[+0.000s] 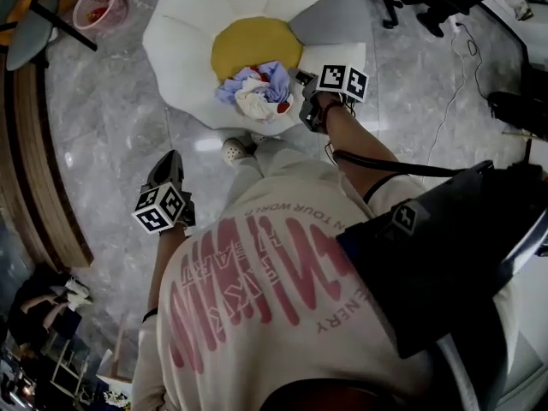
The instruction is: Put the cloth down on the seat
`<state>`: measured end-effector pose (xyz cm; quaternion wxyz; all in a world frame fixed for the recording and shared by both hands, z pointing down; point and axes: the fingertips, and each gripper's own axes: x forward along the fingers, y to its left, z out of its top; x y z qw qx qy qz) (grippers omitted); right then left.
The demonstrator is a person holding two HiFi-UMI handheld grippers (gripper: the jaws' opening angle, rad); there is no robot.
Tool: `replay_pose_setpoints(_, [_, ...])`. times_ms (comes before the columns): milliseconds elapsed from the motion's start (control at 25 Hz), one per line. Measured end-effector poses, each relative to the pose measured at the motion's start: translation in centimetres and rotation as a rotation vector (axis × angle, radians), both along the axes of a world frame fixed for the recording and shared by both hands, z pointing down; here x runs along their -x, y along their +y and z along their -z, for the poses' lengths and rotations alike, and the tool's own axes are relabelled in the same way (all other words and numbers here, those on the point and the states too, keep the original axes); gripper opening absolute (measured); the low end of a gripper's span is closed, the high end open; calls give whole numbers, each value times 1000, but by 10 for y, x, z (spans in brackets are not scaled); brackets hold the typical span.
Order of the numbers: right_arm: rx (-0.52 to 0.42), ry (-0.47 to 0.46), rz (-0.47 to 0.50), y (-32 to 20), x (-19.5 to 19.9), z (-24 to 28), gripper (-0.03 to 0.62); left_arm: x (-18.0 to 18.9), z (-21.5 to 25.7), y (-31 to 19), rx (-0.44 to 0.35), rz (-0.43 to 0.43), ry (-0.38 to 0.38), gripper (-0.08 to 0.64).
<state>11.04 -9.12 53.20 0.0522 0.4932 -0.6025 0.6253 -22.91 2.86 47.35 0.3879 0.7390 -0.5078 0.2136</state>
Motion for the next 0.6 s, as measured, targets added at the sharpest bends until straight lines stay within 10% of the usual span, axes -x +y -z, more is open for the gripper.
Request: replay_pose_setpoints(600, [-485,-363,-52,-5,-1,221,19,-72,148,-77,-243,-170,274,11])
